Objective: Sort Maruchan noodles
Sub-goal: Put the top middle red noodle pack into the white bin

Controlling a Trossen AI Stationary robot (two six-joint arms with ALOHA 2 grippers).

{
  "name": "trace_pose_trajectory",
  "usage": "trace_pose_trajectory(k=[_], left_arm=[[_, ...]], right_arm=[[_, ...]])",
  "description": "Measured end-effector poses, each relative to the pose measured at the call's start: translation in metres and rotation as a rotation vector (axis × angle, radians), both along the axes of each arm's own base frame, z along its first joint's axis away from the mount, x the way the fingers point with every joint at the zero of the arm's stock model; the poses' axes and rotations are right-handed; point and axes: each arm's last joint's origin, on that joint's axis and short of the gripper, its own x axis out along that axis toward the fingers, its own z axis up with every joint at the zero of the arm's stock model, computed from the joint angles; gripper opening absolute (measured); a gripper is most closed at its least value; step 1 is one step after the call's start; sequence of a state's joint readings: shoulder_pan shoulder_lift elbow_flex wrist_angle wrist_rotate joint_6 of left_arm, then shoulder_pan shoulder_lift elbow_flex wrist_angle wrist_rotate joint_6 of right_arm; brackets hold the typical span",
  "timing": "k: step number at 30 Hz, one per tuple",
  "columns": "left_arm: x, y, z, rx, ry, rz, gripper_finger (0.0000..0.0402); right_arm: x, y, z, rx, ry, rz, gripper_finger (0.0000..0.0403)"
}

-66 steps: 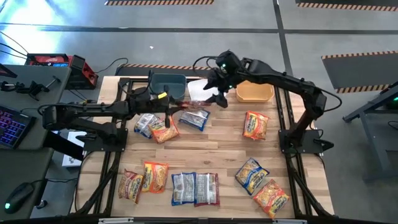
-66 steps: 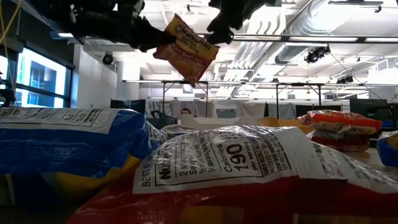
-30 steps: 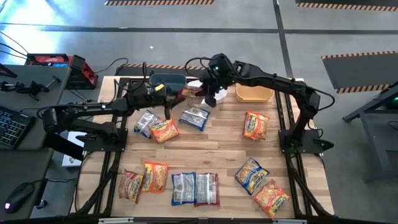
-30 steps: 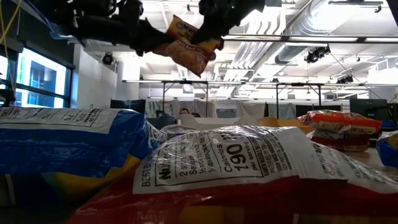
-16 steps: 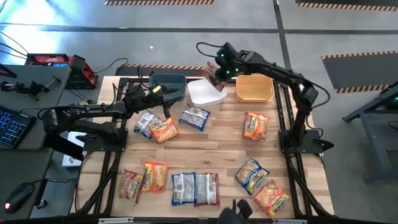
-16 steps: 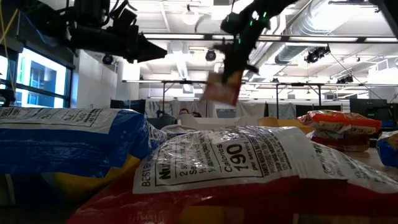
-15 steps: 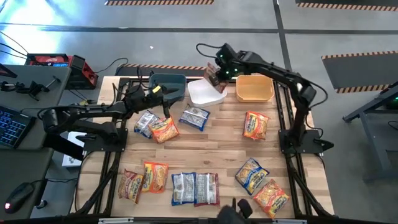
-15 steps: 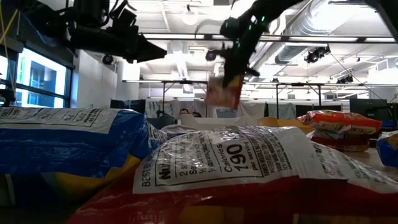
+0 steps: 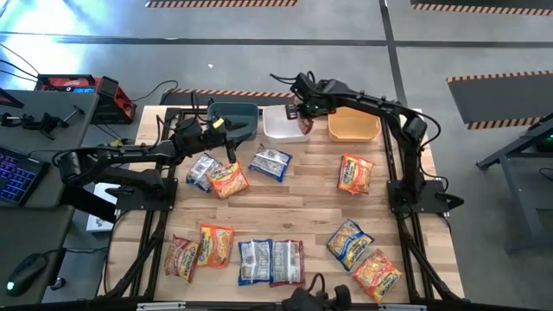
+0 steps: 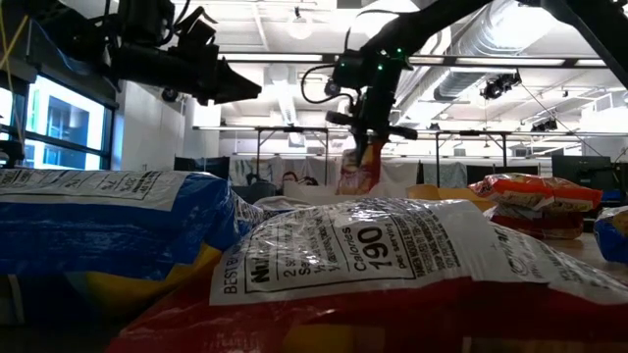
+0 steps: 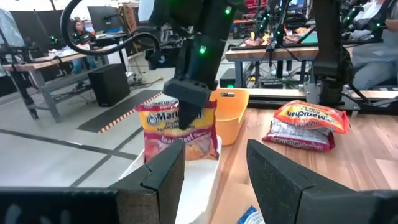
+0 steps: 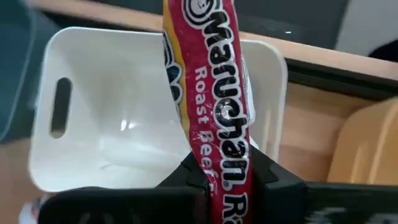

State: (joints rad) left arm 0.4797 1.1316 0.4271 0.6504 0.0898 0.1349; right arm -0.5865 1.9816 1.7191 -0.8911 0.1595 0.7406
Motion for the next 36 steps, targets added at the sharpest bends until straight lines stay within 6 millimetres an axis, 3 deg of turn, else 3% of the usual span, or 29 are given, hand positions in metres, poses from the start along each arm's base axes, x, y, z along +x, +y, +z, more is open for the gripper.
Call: trace_pose_trajectory(k=[12, 30, 36], left_arm=[[0.000, 0.000, 0.000, -0.002, 0.000, 0.000, 0.0158], [0.000, -0.001, -0.001, -0.009, 0.009, -0.006, 0.0158], [0.000, -0.001, -0.001, -0.009, 0.009, -0.006, 0.0158]], right_arm=[[0.003, 0.001, -0.017, -0.032, 0.078, -0.170, 0.0028], [0.010, 0.010, -0.017, -0.009, 0.035, -0.205, 0.0151], [0.011, 0.008, -0.022, -0.011, 0.061, -0.164, 0.0147]])
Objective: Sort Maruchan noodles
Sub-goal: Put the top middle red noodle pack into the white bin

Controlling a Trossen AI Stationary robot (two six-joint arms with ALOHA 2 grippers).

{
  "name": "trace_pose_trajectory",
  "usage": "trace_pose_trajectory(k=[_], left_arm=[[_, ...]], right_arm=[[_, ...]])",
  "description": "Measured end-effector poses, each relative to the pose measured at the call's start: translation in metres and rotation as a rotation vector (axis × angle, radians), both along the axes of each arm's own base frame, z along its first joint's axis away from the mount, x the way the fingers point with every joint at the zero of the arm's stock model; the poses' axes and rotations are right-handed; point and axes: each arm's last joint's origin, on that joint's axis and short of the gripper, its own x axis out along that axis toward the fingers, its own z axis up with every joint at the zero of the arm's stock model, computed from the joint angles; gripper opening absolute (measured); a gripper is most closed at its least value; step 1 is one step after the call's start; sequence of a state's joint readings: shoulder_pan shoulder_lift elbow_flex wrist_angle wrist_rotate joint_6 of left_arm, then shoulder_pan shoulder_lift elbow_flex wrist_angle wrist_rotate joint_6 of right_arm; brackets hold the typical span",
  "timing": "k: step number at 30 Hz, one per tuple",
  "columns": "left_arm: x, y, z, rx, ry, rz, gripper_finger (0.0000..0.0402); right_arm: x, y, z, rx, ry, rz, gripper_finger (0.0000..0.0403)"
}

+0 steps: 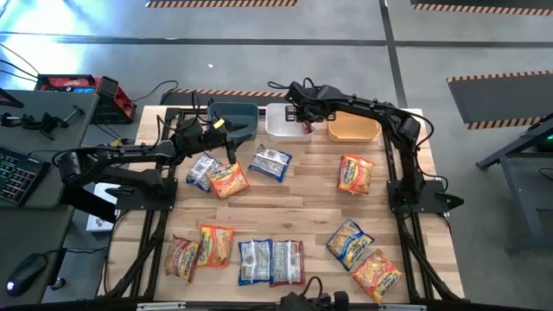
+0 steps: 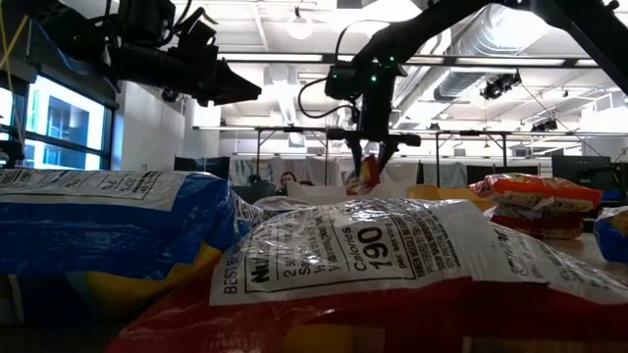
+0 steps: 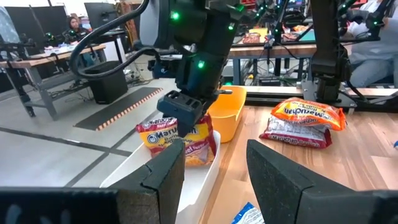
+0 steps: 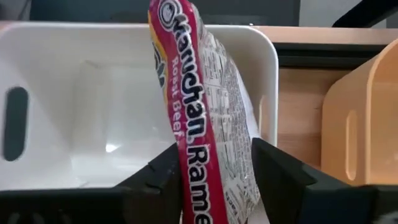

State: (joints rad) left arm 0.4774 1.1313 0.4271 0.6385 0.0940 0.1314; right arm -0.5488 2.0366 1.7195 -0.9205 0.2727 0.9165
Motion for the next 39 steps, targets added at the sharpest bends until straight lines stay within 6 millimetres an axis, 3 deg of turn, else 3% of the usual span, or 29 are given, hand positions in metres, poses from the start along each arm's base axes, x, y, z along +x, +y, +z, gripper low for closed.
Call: trace_pose_trajectory(k=[8, 10, 15, 26, 39], left_arm=[[0.000, 0.000, 0.000, -0.002, 0.005, 0.000, 0.0158], [0.000, 0.000, 0.000, -0.002, 0.005, 0.000, 0.0158], [0.000, 0.000, -0.001, -0.002, 0.005, 0.000, 0.0158], [0.000, 0.000, -0.001, -0.007, 0.014, -0.001, 0.0158], [0.000, 0.000, -0.002, -0.009, 0.019, -0.001, 0.0158]], right_arm=[[0.003, -0.001, -0.007, 0.041, -0.008, 0.035, 0.0025], [0.003, -0.001, -0.007, 0.046, -0.010, 0.034, 0.0013], [0.001, -0.003, -0.007, 0.078, -0.053, -0.034, 0.0034], [0.007, -0.006, -0.022, 0.098, -0.041, -0.036, 0.0037], [-0.001, -0.013, 0.004, 0.064, 0.052, 0.073, 0.0174]])
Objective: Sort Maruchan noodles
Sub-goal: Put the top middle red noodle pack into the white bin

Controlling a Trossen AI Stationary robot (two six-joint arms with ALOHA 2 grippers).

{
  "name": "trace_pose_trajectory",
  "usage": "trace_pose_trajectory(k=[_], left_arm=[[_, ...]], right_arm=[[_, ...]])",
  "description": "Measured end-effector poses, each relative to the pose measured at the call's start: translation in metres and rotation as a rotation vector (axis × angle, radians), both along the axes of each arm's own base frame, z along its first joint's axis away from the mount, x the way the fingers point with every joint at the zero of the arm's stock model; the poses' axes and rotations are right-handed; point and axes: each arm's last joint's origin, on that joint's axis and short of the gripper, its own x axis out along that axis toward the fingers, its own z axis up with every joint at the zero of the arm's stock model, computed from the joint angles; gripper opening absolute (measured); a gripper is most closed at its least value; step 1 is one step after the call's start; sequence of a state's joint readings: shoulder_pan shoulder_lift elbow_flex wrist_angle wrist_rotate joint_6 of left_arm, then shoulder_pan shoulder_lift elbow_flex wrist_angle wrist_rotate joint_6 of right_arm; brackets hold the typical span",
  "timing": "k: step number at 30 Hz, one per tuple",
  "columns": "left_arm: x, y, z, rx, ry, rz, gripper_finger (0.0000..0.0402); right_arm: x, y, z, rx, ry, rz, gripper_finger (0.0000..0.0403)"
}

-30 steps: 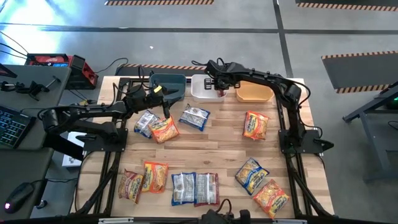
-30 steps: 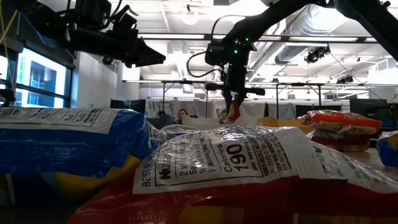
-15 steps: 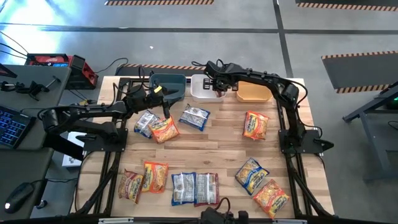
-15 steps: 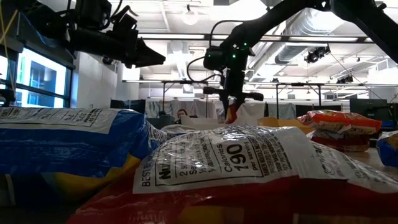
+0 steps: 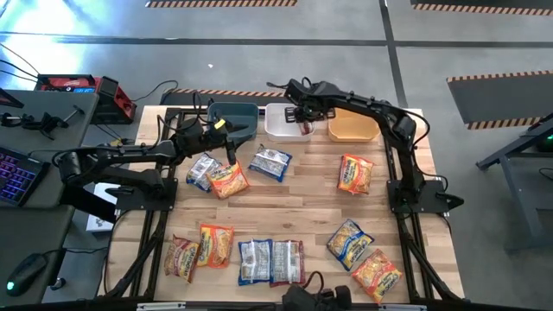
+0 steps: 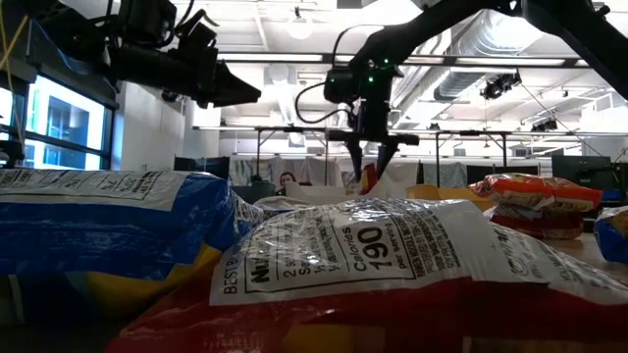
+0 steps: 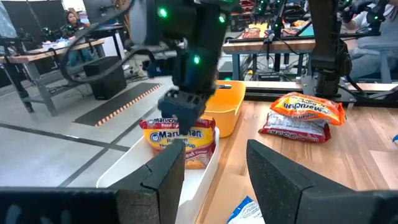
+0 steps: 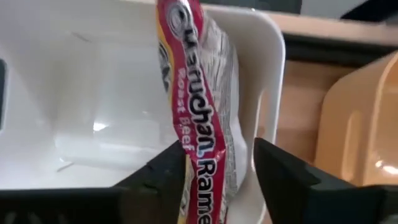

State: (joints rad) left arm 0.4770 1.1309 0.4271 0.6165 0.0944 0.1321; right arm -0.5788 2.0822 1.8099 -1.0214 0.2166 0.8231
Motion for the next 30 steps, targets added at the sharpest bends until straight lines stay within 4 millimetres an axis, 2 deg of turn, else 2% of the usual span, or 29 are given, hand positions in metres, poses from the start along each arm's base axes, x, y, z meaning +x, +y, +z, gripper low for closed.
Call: trace_pose_trajectory(k=[4, 7, 10, 14, 18, 23, 26, 30], left_arm=[[0.000, 0.000, -0.001, -0.002, 0.005, 0.000, 0.0158], [0.000, 0.000, -0.001, -0.002, 0.009, 0.000, 0.0158], [0.000, 0.000, -0.001, -0.001, 0.009, 0.000, 0.0158], [0.000, 0.000, 0.000, 0.003, 0.000, 0.000, 0.0158], [0.000, 0.000, 0.001, 0.008, -0.009, 0.000, 0.0158], [0.000, 0.000, 0.001, 0.021, -0.003, -0.001, 0.0158], [0.000, 0.000, 0.001, 0.021, -0.003, -0.001, 0.0158], [0.000, 0.000, 0.000, 0.010, 0.002, -0.001, 0.0158]], right_arm=[[-0.003, -0.012, 0.024, -0.022, -0.021, 0.079, 0.0183], [-0.001, -0.021, 0.045, -0.109, -0.036, 0.188, 0.0169], [0.004, -0.024, 0.054, -0.180, -0.047, 0.383, 0.0135], [0.018, -0.022, 0.055, -0.263, -0.077, 0.665, 0.0067], [0.035, -0.015, 0.042, -0.305, -0.021, 0.882, 0.0008], [0.049, -0.012, 0.016, -0.238, 0.126, 1.073, 0.0010], [0.051, -0.017, -0.002, -0.191, 0.257, 1.109, 0.0002], [0.051, -0.024, -0.008, -0.146, 0.337, 1.114, 0.0002]])
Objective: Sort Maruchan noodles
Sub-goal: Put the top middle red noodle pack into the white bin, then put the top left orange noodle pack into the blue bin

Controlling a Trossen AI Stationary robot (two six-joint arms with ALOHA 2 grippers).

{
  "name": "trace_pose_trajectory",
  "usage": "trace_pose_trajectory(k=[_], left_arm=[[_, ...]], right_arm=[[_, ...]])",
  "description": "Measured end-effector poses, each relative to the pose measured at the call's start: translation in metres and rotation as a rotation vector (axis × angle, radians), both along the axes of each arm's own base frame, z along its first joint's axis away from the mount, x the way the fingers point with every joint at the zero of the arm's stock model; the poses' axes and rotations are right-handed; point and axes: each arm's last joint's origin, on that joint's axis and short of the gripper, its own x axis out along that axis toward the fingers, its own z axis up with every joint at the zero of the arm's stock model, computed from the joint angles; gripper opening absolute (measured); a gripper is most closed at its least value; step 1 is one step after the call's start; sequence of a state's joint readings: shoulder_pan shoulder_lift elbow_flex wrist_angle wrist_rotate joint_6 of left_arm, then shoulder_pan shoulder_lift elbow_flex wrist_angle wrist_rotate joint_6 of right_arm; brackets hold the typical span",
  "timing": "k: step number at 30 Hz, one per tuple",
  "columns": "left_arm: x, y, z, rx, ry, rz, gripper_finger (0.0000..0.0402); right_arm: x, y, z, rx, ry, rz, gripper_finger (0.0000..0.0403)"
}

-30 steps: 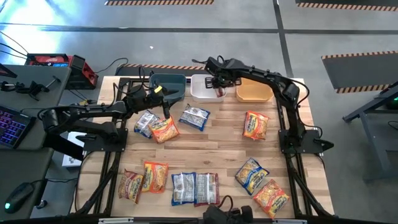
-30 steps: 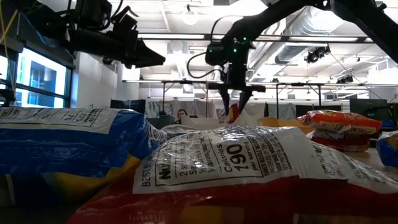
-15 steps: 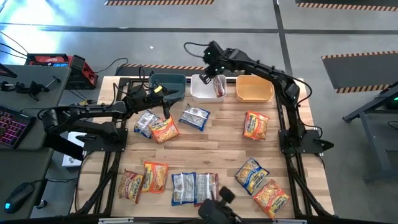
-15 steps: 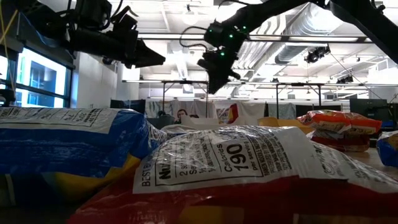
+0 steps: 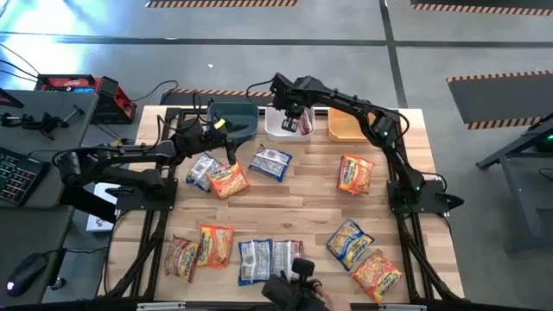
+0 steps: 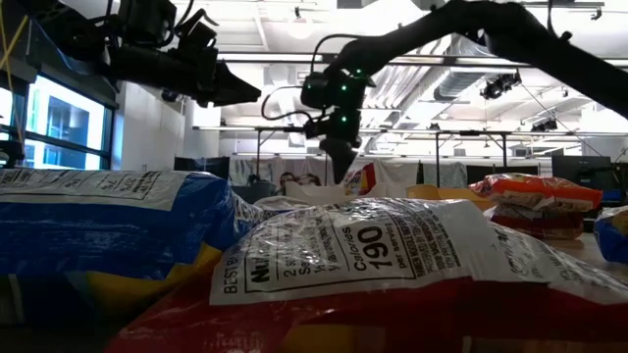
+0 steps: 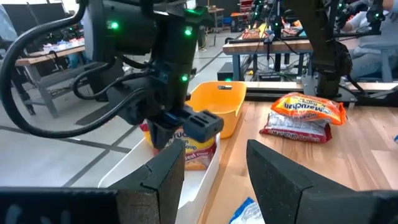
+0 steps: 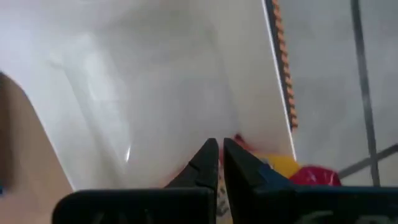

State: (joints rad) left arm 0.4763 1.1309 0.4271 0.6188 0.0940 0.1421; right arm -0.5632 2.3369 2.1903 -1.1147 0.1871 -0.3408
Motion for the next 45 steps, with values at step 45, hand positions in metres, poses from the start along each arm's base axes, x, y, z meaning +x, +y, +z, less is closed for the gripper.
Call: trace_pose_trajectory(k=[45], left_arm=[[-0.001, -0.001, -0.009, -0.053, 0.078, -0.003, 0.0158]], right_arm=[[-0.116, 0.116, 0.029, -0.189, -0.647, -0.014, 0.0000]])
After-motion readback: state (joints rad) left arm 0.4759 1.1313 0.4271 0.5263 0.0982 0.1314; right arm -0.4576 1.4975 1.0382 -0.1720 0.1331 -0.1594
